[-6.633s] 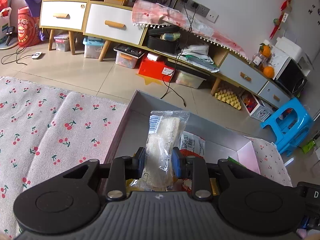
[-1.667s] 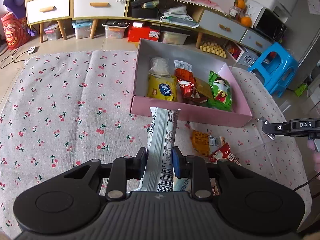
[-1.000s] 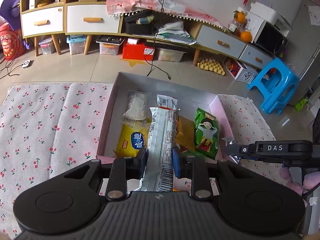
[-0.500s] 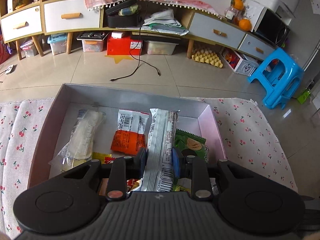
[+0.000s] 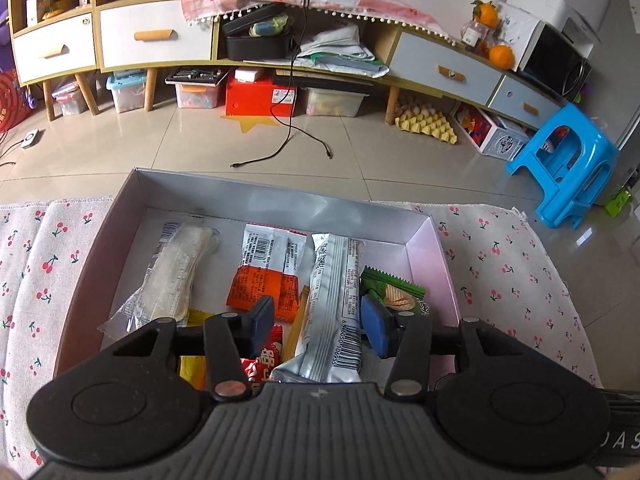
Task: Organize snacks
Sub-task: 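Open both tools to drop the snacks into the pink box, then withdraw both tools toward the remaining snacks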
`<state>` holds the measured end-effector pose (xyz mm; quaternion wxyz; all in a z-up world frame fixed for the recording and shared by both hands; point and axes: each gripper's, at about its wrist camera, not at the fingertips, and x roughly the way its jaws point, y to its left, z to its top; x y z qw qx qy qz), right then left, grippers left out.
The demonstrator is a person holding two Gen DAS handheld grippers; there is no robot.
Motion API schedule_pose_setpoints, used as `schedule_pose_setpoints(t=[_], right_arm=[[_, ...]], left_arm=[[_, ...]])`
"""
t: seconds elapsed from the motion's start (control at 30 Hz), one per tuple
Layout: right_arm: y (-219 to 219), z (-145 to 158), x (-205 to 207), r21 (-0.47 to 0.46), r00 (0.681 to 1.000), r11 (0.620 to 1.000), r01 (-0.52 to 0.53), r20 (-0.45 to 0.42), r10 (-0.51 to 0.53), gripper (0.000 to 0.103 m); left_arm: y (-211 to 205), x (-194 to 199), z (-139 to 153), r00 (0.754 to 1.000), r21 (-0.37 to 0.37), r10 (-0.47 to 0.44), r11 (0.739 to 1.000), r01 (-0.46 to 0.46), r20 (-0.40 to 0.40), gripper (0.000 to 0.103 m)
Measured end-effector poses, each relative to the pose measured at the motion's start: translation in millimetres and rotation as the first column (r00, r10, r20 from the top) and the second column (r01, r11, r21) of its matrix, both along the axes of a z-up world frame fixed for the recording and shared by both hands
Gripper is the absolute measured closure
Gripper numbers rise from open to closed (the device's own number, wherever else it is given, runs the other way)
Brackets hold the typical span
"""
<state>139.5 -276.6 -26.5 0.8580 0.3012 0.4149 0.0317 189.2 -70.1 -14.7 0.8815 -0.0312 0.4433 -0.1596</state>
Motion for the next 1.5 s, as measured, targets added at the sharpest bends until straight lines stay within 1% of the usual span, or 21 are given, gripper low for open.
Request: schedule_pose_setpoints(t=[0.13, 0.3, 0.37, 0.4, 0.53, 0.6, 0.67, 0.77, 1.0, 1.1, 1.17, 1.27, 1.4, 1.5], right_arm=[[4.1, 6.2, -3.6, -0.037, 1.0, 0.999, 0.001, 0.007, 0.0, 0.045], [5.7, 11.9, -12.6, -0.061, 1.0, 0.998, -0.014, 0.015, 0.015, 0.042], [5.8, 14.7, -18.1, -0.078, 1.0, 0.997, -0.016, 0.022, 0.017, 0.036], [6.6, 15.9, -20.5, -0.085, 1.0, 0.996, -0.017, 0.024, 0.019, 0.036], [11.6, 20.2, -31.4, -0.108, 0.999, 0.994, -0.03, 0.026, 0.033, 0.035], [14.6, 22.0, -37.3, -0.12, 0.999, 0.992, -0.039, 0.027, 0.042, 0.032], [19.0, 24.8, -43.9, -0.14, 0.998, 0.989, -0.046, 0.033, 0.051, 0.026], [23.6, 28.6, -52.5, -0.162, 0.997, 0.985, -0.058, 0.042, 0.065, 0.024], [35.4, 33.9, -66.8, -0.215, 0.993, 0.972, -0.094, 0.047, 0.107, 0.024], [42.3, 34.7, -73.2, -0.239, 0.989, 0.963, -0.124, 0.05, 0.14, 0.021], [47.0, 33.8, -77.6, -0.253, 0.984, 0.956, -0.147, 0.059, 0.167, 0.015], [56.2, 32.6, -84.7, -0.286, 0.974, 0.939, -0.189, 0.064, 0.216, 0.015], [69.4, 27.3, -95.4, -0.342, 0.96, 0.91, -0.235, 0.068, 0.273, 0.015], [78.2, 19.9, -102.7, -0.381, 0.95, 0.887, -0.262, 0.061, 0.307, 0.014]], left_arm=[[3.3, -8.0, 9.6, 1.0, 0.01, -0.007, 1.0, 0.007, 0.02, 0.048], [10.7, -20.6, 16.0, 0.999, 0.032, -0.018, 0.999, 0.017, 0.038, 0.042], [14.7, -26.2, 17.3, 0.999, 0.039, -0.014, 0.999, 0.013, 0.039, 0.04], [17.1, -29.5, 17.8, 0.999, 0.04, -0.013, 0.999, 0.012, 0.039, 0.039], [25.3, -42.5, 20.8, 0.999, 0.049, -0.01, 0.999, 0.008, 0.046, 0.032], [28.8, -52.4, 22.4, 0.998, 0.059, -0.018, 0.998, 0.014, 0.057, 0.027], [32.2, -61.9, 23.3, 0.998, 0.068, -0.027, 0.997, 0.023, 0.064, 0.024], [37.7, -72.1, 23.5, 0.997, 0.077, -0.033, 0.997, 0.028, 0.066, 0.02], [55.3, -96.3, 18.7, 0.998, 0.073, -0.038, 0.997, 0.034, 0.052, 0.009], [62.3, -105.9, 14.0, 0.998, 0.078, -0.027, 0.997, 0.023, 0.052, 0.005], [67.4, -109.7, 10.5, 0.999, 0.071, -0.022, 0.997, 0.018, 0.048, 0.005], [76.6, -116.5, 5.4, 0.998, 0.052, -0.008, 0.999, 0.005, 0.055, 0.004], [80.9, -123.9, 3.6, 0.997, 0.081, -0.033, 0.996, 0.027, 0.068, 0.002], [84.3, -131.5, -2.5, 0.994, 0.132, -0.065, 0.99, 0.053, 0.085, 0.001]])
